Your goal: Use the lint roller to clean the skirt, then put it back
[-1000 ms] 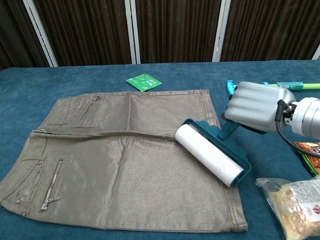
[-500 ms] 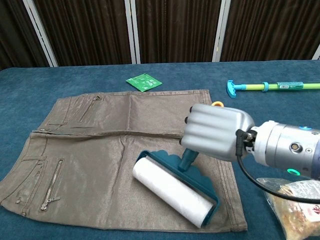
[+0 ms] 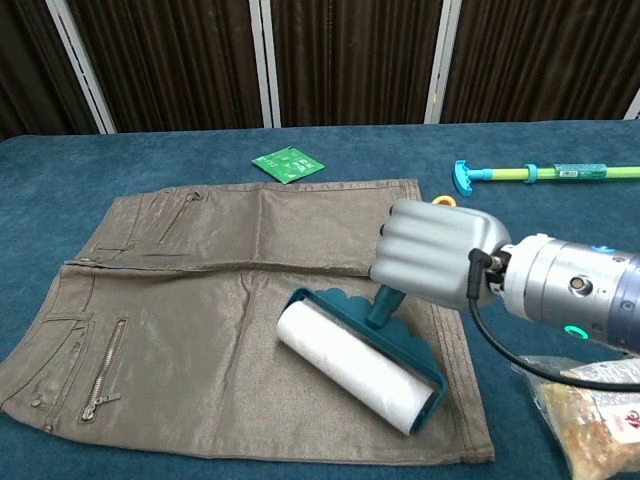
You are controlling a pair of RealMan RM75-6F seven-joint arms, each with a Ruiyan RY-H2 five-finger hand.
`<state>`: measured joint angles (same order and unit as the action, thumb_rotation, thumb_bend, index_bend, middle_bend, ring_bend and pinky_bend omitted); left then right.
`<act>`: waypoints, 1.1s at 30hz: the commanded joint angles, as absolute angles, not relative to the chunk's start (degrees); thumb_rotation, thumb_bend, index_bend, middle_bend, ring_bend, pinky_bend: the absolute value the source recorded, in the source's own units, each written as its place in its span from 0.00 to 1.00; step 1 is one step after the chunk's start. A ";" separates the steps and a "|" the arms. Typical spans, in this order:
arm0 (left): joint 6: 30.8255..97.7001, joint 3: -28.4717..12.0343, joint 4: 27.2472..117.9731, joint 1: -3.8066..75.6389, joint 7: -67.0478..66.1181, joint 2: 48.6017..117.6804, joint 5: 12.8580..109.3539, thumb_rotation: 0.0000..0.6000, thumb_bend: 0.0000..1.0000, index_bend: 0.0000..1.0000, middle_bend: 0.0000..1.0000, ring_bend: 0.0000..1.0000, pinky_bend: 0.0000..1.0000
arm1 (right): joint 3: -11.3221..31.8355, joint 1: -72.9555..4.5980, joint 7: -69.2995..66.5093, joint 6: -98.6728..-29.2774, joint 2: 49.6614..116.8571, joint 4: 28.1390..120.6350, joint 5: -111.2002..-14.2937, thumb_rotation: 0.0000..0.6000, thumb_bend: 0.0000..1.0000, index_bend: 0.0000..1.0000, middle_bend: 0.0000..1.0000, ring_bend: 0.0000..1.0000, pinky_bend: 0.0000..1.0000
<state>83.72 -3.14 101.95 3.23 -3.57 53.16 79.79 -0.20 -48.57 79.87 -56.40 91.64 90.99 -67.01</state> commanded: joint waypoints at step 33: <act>83.05 -3.08 102.30 3.71 -5.08 53.61 79.24 1.00 0.00 0.00 0.00 0.00 0.00 | -1.20 -49.83 77.40 -56.44 91.10 93.45 -69.90 1.00 0.86 0.47 0.50 0.40 0.43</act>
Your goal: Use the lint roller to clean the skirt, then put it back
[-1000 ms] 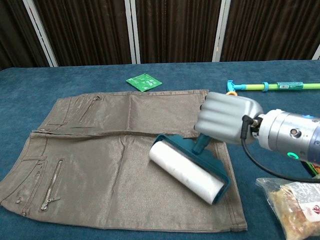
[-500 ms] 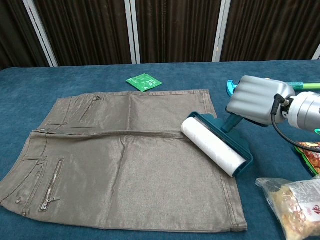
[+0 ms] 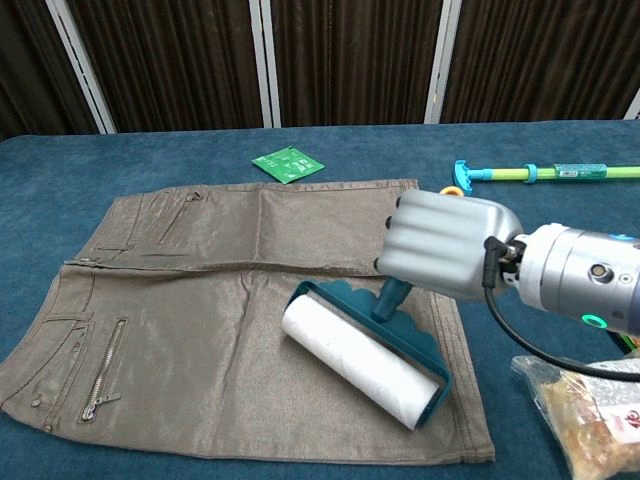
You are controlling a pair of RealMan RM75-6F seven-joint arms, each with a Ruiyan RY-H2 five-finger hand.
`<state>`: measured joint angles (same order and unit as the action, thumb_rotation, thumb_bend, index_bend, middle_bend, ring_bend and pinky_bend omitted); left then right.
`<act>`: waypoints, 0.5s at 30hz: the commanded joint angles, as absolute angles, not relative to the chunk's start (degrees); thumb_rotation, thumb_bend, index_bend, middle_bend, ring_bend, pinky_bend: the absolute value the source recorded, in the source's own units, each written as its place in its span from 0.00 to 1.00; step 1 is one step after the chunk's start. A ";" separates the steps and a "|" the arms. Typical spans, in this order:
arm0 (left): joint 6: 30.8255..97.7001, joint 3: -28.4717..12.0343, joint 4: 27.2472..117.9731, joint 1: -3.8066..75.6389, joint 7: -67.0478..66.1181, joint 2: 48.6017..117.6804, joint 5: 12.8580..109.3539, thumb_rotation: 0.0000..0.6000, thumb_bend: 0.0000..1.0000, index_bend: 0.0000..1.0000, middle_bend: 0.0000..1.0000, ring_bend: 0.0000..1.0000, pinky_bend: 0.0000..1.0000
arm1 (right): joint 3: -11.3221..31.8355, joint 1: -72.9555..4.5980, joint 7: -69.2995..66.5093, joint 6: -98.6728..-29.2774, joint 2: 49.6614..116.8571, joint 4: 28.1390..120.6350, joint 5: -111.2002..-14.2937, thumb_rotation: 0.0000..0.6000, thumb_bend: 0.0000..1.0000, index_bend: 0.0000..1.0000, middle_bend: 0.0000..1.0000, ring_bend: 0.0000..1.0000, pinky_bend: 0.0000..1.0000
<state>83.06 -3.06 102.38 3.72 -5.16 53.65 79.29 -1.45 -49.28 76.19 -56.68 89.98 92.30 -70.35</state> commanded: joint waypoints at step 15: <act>82.91 -3.10 102.02 3.72 -4.83 53.53 78.99 1.00 0.00 0.00 0.00 0.00 0.00 | -1.85 -50.13 79.44 -57.35 92.77 92.41 -67.08 1.00 0.86 0.47 0.50 0.40 0.43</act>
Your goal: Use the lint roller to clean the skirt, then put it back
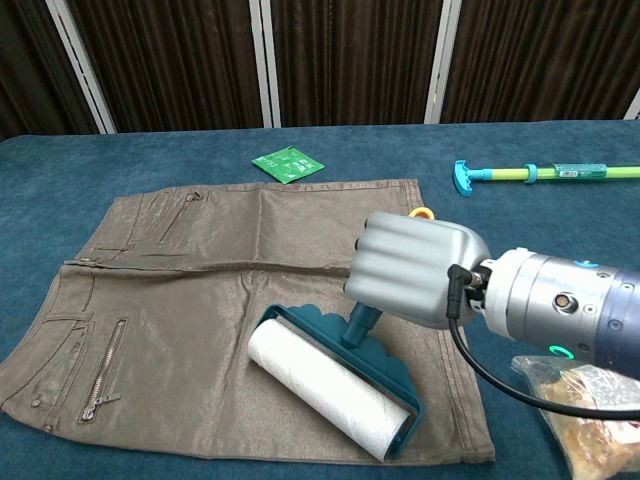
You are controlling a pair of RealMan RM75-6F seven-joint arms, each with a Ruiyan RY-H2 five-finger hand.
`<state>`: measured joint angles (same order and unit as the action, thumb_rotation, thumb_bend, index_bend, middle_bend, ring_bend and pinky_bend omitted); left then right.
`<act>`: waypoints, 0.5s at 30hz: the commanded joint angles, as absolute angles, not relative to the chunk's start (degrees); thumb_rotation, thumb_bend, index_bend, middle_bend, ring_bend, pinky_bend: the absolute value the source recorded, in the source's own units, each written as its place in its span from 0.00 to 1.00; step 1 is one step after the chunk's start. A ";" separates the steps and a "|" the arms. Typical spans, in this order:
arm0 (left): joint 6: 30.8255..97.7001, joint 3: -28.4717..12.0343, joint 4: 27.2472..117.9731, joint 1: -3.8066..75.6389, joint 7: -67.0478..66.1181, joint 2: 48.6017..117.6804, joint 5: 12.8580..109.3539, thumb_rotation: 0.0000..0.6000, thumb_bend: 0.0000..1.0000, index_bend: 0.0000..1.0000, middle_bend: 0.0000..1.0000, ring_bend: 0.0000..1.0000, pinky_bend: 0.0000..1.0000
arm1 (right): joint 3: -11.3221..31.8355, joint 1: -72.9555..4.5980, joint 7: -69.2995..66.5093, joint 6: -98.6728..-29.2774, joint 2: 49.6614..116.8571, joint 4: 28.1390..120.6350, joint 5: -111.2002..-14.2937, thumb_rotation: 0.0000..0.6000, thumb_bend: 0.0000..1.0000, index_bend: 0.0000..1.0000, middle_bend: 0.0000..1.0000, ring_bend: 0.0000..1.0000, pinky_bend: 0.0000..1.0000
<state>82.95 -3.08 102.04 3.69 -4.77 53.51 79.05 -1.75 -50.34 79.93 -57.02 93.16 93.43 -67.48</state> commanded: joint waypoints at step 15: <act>82.54 -2.94 102.59 4.05 -7.02 54.30 78.77 1.00 0.00 0.00 0.00 0.00 0.00 | -0.35 -44.55 61.16 -58.84 84.75 79.97 -63.61 1.00 0.87 0.47 0.50 0.40 0.43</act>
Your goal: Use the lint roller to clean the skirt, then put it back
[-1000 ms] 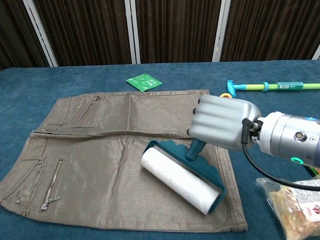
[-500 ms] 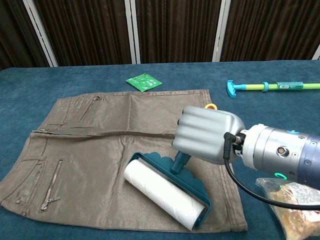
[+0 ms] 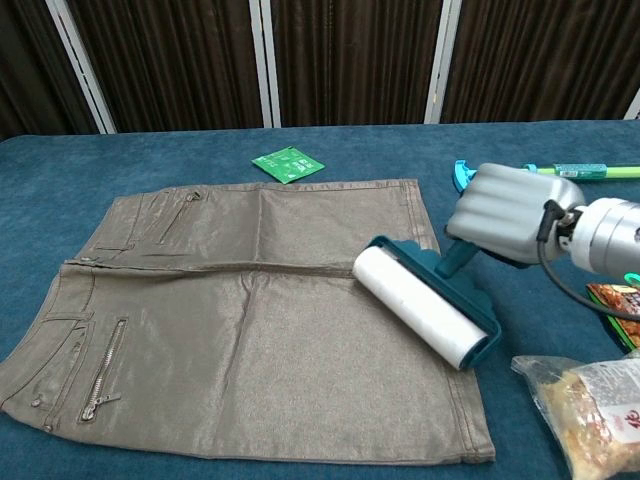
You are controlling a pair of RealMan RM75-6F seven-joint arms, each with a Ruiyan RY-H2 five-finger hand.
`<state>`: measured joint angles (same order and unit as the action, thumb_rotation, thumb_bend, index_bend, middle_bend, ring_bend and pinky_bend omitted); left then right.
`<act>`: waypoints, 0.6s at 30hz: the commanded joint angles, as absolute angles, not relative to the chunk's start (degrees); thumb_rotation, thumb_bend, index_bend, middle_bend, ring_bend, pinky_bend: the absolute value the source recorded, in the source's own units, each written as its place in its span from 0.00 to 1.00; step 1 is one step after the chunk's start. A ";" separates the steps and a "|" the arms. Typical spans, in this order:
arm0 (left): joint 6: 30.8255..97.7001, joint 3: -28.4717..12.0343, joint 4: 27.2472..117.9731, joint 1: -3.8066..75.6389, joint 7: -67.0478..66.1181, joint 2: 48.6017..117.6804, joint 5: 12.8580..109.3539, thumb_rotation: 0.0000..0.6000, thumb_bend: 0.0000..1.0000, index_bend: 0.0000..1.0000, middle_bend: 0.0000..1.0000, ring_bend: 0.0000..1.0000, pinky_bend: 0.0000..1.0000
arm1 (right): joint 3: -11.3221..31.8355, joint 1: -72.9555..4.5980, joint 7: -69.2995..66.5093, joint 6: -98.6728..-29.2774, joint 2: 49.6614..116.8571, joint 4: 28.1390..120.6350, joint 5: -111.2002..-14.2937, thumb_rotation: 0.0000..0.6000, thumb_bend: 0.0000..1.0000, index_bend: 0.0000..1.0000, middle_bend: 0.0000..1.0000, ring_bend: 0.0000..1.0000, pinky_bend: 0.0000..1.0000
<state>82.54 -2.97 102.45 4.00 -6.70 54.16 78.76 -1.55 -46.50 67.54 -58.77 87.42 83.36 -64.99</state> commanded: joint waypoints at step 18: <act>82.52 -2.89 103.19 4.10 -8.07 54.55 78.44 1.00 0.00 0.00 0.00 0.00 0.00 | 3.14 -42.75 54.98 -53.88 86.83 65.35 -53.88 1.00 0.85 0.46 0.50 0.39 0.43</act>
